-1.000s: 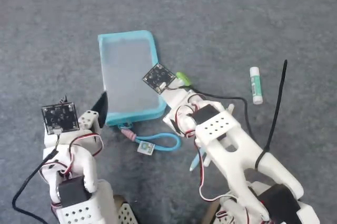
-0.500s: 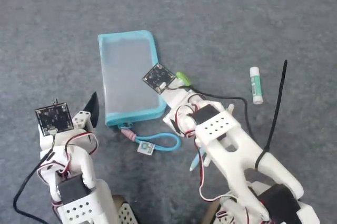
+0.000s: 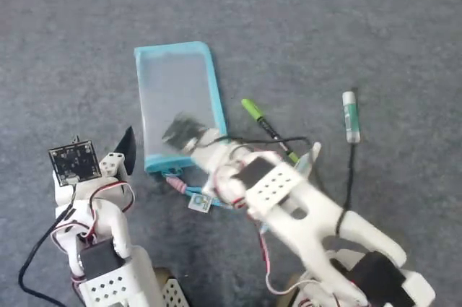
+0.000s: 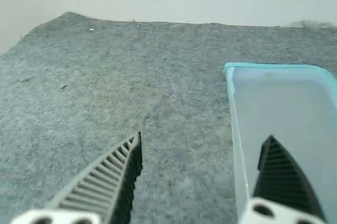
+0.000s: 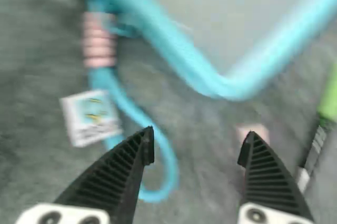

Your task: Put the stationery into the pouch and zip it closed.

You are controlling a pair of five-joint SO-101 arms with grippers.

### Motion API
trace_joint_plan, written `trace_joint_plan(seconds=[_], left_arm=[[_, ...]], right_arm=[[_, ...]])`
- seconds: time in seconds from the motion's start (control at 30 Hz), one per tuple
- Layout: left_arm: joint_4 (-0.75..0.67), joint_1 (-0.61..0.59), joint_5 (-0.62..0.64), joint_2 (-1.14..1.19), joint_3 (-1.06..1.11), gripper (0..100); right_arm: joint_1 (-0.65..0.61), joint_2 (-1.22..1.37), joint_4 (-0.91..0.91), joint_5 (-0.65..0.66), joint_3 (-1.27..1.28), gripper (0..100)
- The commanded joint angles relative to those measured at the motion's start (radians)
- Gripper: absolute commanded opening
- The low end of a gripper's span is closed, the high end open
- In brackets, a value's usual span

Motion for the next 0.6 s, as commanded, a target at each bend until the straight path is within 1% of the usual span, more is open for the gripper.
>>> trace_joint_plan(seconds=[0.0, 0.17, 0.37, 0.5, 0.57], left_arm=[[-0.034, -0.005, 0.008, -0.021, -0.005, 34], [-0.031, -0.008, 0.008, -0.021, -0.005, 34], [-0.031, -0.009, 0.008, -0.021, -0.005, 34], [-0.037, -0.061, 0.006, -0.021, -0.005, 34], [-0.037, -0.064, 0.008, -0.021, -0.007, 34]], right_arm=[[-0.064, 0.016, 0.013, 0.037, -0.109, 25.9], [-0.097, 0.119, 0.012, 0.037, -0.216, 25.9], [-0.173, 0.317, 0.007, 0.035, -0.353, 25.9], [-0.166, 0.426, 0.012, 0.032, -0.443, 25.9], [-0.162, 0.469, 0.008, -0.028, -0.489, 25.9]])
